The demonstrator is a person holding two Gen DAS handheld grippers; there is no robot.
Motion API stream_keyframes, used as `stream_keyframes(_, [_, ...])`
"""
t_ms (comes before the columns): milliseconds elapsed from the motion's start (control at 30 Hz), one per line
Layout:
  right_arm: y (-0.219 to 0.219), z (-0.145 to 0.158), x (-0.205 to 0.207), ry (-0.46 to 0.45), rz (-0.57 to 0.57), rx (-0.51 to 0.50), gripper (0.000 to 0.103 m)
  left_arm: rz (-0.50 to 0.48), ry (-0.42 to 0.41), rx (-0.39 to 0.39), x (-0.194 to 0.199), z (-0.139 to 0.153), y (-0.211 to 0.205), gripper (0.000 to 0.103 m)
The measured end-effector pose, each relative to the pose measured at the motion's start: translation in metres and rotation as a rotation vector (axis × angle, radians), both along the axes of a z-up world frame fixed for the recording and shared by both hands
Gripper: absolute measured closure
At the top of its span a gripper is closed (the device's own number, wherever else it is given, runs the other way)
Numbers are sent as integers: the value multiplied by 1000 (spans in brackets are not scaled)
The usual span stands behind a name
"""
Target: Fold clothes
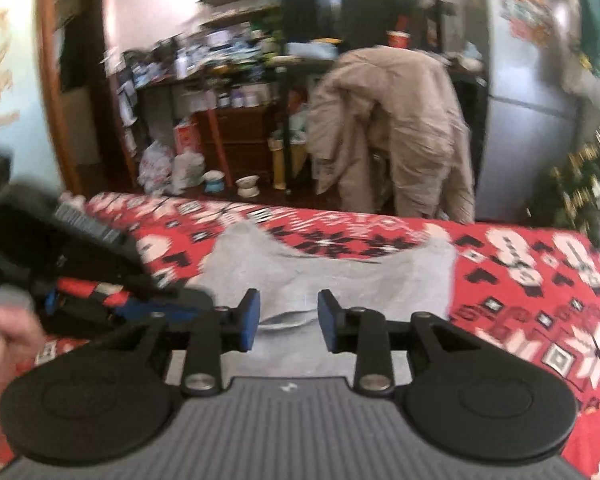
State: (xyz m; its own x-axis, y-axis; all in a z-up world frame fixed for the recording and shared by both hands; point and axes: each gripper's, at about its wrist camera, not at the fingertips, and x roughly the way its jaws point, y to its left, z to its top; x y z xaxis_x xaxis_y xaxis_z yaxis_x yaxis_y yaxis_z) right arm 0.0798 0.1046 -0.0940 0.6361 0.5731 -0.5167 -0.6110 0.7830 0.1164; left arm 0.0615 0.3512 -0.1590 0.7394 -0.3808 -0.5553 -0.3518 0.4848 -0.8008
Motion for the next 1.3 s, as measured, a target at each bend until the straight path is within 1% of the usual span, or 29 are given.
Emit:
stream_keyframes(100, [-28, 1, 24, 71, -57, 72, 68, -25, 24, 34, 7, -1, -10, 85])
stream_keyframes(133, [-35, 1, 30, 84, -68, 87, 68, -33, 34, 51, 9, -1, -14, 81])
stream_keyframes(200, [-49, 0, 41, 106, -89, 115, 68, -48, 50, 94, 11, 0, -20, 79])
stream_keyframes(333, [-62, -4, 55, 138, -105, 130, 68, -70, 92, 193, 15, 3, -31, 79])
stream_keyframes(367, [-64, -5, 57, 147, -104, 133, 68, -74, 101, 214, 15, 3, -34, 77])
stream_keyframes(400, [-65, -6, 59, 156, -100, 136, 68, -77, 102, 225, 14, 4, -35, 76])
stream_keyframes(467, [-65, -8, 60, 168, -87, 143, 68, -82, 105, 246, 13, 5, -39, 70])
stream_keyframes(533, [-64, -11, 60, 171, -80, 139, 68, -87, 107, 268, 12, 6, -42, 69])
stream_keyframes(600, [-62, -12, 58, 174, -83, 128, 68, -92, 110, 290, 11, 7, -45, 72])
stream_keyframes(633, [-61, -12, 57, 178, -86, 126, 68, -95, 111, 300, 10, 7, -47, 90])
stream_keyframes(667, [-61, -13, 58, 182, -88, 128, 68, -98, 113, 311, 10, 8, -48, 98])
stream_keyframes(767, [-59, -13, 59, 187, -90, 134, 68, -103, 114, 345, 8, 10, -53, 98])
stream_keyframes(1033, [-48, -20, 60, 218, -82, 124, 68, -72, 63, 458, 3, 26, -52, 97])
stream_keyframes(1100, [-45, -20, 61, 224, -82, 126, 68, -64, 50, 486, 2, 30, -52, 88])
stream_keyframes(1133, [-44, -20, 62, 227, -83, 130, 68, -61, 44, 500, 1, 32, -52, 80])
stream_keyframes(1167, [-44, -20, 63, 229, -85, 136, 68, -57, 37, 514, 1, 34, -52, 77])
stream_keyframes(1200, [-45, -20, 64, 232, -88, 142, 68, -53, 31, 528, 0, 36, -52, 76])
stream_keyframes(1233, [-45, -19, 66, 236, -92, 150, 68, -49, 24, 542, -1, 38, -52, 74])
stream_keyframes(1267, [-47, -19, 68, 241, -96, 158, 68, -45, 18, 556, -1, 40, -52, 67])
stream_keyframes(1300, [-49, -18, 70, 247, -100, 167, 68, -50, 13, 581, 0, 41, -54, 65])
